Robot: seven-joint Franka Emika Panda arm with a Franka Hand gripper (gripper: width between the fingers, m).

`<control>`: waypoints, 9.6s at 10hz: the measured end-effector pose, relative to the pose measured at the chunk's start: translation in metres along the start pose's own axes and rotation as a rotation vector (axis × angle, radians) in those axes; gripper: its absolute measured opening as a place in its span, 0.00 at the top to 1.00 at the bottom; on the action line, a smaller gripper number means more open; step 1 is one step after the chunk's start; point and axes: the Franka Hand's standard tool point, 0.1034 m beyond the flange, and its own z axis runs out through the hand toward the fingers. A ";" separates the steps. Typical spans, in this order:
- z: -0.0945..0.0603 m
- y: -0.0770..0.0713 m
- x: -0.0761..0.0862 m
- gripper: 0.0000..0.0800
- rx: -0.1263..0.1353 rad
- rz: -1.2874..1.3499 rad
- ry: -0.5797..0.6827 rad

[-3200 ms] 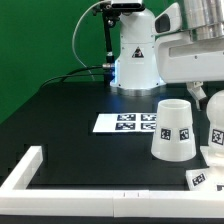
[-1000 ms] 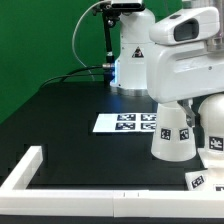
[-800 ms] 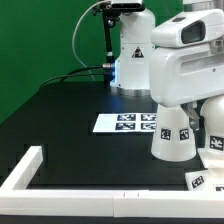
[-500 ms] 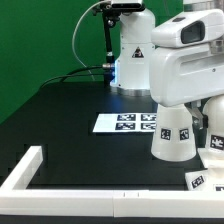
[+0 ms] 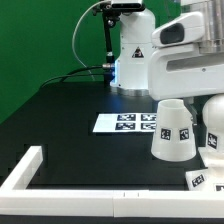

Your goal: Assemble lamp

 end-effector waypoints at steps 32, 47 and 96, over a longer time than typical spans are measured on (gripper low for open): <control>-0.011 0.003 0.018 0.29 0.027 -0.067 0.128; -0.014 -0.006 0.005 0.13 -0.015 0.084 -0.031; -0.005 -0.001 0.015 0.13 -0.126 -0.622 -0.061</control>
Offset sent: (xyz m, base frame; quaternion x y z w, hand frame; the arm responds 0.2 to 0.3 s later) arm 0.0000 0.0000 0.0000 0.0000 0.0000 0.1938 0.9810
